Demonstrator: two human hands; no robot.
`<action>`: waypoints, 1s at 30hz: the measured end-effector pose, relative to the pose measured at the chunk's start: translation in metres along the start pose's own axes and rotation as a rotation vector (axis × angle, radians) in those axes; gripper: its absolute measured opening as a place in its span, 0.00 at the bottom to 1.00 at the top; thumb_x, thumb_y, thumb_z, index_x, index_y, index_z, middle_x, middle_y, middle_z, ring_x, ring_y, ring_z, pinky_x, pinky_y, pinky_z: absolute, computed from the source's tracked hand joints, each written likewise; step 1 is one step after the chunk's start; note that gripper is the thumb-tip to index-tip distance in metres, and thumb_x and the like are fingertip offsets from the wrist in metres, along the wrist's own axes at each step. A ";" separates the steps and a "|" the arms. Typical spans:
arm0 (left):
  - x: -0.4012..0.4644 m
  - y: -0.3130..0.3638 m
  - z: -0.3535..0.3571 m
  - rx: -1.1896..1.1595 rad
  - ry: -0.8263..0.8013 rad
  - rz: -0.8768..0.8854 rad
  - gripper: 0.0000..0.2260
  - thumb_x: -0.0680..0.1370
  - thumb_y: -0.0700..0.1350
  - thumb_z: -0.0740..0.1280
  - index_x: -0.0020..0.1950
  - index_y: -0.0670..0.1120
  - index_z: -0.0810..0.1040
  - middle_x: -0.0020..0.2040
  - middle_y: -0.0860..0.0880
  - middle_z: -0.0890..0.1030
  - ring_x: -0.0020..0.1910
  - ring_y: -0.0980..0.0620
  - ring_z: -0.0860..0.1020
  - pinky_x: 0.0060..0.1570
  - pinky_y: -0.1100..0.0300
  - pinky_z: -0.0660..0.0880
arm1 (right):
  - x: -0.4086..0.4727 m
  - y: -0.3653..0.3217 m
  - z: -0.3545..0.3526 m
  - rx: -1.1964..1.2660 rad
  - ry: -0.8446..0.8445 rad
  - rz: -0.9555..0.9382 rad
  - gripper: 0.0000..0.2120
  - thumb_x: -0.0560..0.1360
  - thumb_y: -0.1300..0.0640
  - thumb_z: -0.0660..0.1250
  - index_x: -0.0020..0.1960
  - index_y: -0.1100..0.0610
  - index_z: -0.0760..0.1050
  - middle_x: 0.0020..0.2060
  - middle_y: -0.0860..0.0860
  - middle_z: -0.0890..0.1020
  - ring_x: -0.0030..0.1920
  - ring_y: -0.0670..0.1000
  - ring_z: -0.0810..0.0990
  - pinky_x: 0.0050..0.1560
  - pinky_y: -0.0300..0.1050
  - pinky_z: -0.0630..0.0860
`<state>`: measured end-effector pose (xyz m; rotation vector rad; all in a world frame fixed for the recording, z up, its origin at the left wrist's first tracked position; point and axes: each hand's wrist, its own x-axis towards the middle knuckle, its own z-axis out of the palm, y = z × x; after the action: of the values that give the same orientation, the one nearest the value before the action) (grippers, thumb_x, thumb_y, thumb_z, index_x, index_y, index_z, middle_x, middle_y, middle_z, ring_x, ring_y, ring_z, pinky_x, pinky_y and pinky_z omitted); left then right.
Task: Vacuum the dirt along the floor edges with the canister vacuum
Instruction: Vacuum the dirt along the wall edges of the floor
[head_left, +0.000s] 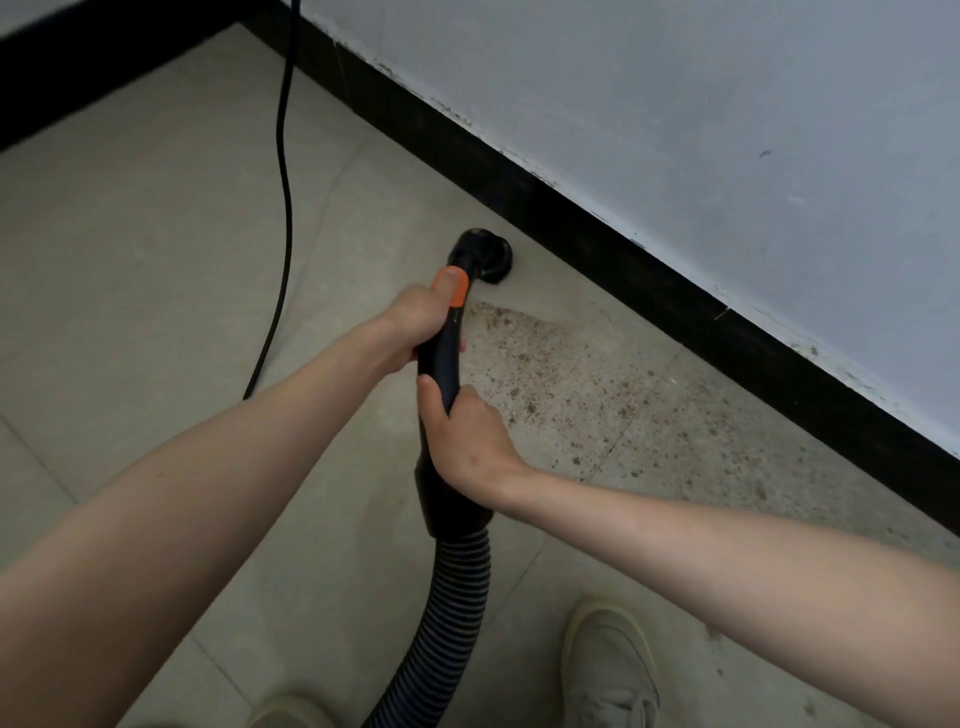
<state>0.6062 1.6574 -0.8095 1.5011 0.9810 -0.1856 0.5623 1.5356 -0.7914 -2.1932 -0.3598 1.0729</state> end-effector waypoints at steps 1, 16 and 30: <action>0.002 0.000 -0.008 -0.011 0.033 -0.009 0.22 0.82 0.57 0.53 0.42 0.39 0.70 0.34 0.42 0.76 0.29 0.48 0.76 0.33 0.58 0.74 | 0.005 -0.004 0.001 -0.003 -0.021 -0.021 0.26 0.81 0.39 0.50 0.56 0.62 0.71 0.44 0.56 0.78 0.42 0.56 0.77 0.41 0.48 0.73; -0.041 -0.039 -0.024 -0.150 -0.001 -0.120 0.22 0.81 0.58 0.53 0.49 0.39 0.70 0.39 0.42 0.76 0.33 0.48 0.77 0.35 0.57 0.75 | -0.036 0.010 0.009 -0.042 -0.154 -0.016 0.21 0.79 0.37 0.52 0.47 0.55 0.70 0.40 0.53 0.77 0.39 0.55 0.79 0.40 0.48 0.75; -0.046 -0.025 0.031 -0.039 -0.239 -0.089 0.21 0.81 0.59 0.53 0.45 0.41 0.69 0.38 0.43 0.75 0.31 0.50 0.77 0.36 0.58 0.76 | -0.051 0.040 -0.004 0.057 -0.019 0.060 0.20 0.80 0.40 0.54 0.47 0.57 0.70 0.40 0.52 0.76 0.39 0.52 0.75 0.35 0.45 0.68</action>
<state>0.5745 1.6057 -0.8051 1.3654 0.8538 -0.3986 0.5317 1.4786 -0.7852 -2.1565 -0.2695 1.1236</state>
